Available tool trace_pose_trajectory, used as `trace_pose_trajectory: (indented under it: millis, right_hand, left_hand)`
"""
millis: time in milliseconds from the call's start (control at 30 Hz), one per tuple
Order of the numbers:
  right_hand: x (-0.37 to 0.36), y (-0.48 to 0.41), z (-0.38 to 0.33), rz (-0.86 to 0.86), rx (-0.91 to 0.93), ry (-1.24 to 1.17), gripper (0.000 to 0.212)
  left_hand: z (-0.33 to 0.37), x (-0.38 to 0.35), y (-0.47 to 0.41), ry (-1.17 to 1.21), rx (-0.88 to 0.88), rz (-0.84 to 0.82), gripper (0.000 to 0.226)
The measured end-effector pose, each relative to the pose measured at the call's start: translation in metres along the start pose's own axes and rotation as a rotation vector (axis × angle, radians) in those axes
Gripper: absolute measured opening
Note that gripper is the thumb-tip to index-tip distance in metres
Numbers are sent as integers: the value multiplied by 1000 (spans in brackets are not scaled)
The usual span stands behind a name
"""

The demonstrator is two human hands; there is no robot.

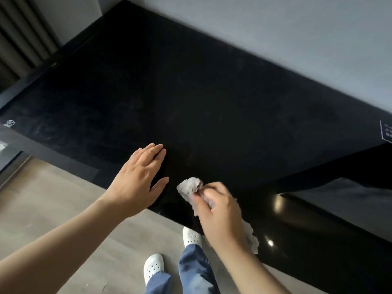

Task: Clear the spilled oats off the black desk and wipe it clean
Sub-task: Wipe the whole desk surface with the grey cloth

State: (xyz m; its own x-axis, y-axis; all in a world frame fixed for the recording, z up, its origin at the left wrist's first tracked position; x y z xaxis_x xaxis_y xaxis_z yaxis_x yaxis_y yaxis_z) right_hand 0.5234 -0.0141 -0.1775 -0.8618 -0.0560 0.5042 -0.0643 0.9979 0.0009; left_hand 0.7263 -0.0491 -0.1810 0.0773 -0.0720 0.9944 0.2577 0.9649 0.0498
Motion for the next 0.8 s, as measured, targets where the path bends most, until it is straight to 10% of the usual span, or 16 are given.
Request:
trace_pose_trajectory:
  millis: [200,533,800]
  right_hand:
    - [54,-47,20,364,-145,65,37]
    - [-7,30,-17,70,-60,101,33]
    - [9,7,0,354,-166,210,19]
  left_hand:
    - [-8,-13,57,-103,121,-133,84]
    - [-21,-16,81,-174,168,-160,84]
    - [-21,-16,86,-118,182,-125,81]
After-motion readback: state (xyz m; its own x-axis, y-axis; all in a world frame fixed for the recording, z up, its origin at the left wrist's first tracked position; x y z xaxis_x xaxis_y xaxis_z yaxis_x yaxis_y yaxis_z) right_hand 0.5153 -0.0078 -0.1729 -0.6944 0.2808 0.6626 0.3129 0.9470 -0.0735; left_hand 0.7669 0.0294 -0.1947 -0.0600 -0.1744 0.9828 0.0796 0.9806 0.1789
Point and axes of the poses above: each hand's wrist, its own y-axis away from the middle knuckle, its own x-axis out of the back of the hand, z = x × y, the point moved 3 cm from there along -y, towards the middle knuckle, and after that the axes turned 15 degrees about -y, right-handed, at the moved point
